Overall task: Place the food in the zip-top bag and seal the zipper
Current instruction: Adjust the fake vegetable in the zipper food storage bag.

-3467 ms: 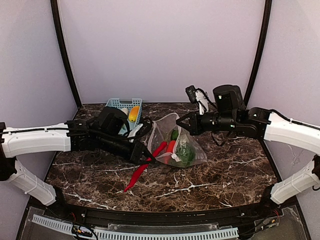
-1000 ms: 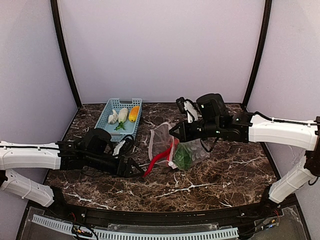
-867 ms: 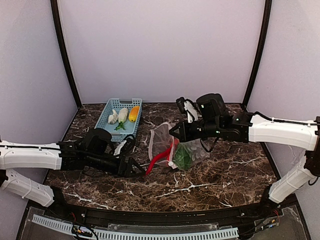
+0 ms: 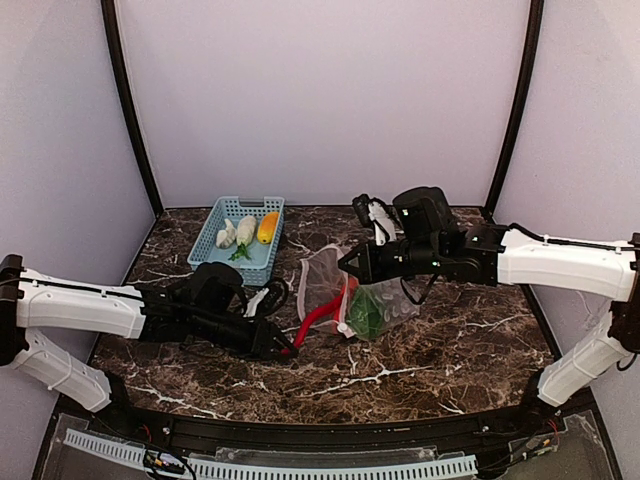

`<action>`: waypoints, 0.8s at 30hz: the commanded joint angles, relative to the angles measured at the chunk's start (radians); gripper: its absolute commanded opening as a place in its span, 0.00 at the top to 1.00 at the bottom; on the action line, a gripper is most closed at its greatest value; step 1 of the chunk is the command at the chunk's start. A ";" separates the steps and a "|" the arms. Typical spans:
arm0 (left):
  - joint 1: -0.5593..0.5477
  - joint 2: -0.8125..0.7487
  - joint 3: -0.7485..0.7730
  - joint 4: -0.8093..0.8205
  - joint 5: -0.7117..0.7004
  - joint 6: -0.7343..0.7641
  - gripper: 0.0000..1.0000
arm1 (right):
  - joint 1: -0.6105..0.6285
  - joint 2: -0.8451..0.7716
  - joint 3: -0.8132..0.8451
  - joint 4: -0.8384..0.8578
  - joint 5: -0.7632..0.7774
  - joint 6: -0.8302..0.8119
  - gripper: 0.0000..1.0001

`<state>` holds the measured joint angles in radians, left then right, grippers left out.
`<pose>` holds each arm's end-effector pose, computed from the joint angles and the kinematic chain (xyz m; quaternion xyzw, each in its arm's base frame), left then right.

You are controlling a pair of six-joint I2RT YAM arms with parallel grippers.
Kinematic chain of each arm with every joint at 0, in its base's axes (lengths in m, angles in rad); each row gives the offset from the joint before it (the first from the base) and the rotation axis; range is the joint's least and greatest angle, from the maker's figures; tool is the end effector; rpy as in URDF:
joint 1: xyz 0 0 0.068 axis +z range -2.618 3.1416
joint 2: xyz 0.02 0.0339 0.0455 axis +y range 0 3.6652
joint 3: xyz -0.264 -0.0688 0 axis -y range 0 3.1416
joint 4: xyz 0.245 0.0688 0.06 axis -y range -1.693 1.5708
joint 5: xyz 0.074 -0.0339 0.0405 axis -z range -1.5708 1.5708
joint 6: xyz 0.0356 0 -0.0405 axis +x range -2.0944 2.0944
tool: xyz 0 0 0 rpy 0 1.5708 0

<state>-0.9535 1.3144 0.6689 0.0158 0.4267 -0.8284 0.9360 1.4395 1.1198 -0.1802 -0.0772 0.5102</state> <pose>0.1448 -0.2294 0.2067 0.1503 0.8634 -0.4632 0.1318 0.1952 0.2697 0.3027 -0.2008 0.8358 0.3623 0.3603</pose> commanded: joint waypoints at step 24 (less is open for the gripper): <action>-0.014 0.019 0.048 0.226 -0.107 -0.097 0.99 | 0.004 -0.026 -0.027 0.046 -0.008 0.001 1.00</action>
<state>-0.9642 1.3212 0.6731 0.1596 0.3565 -0.9062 0.9360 1.4391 1.1088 -0.1768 -0.0784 0.5098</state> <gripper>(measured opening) 0.032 0.005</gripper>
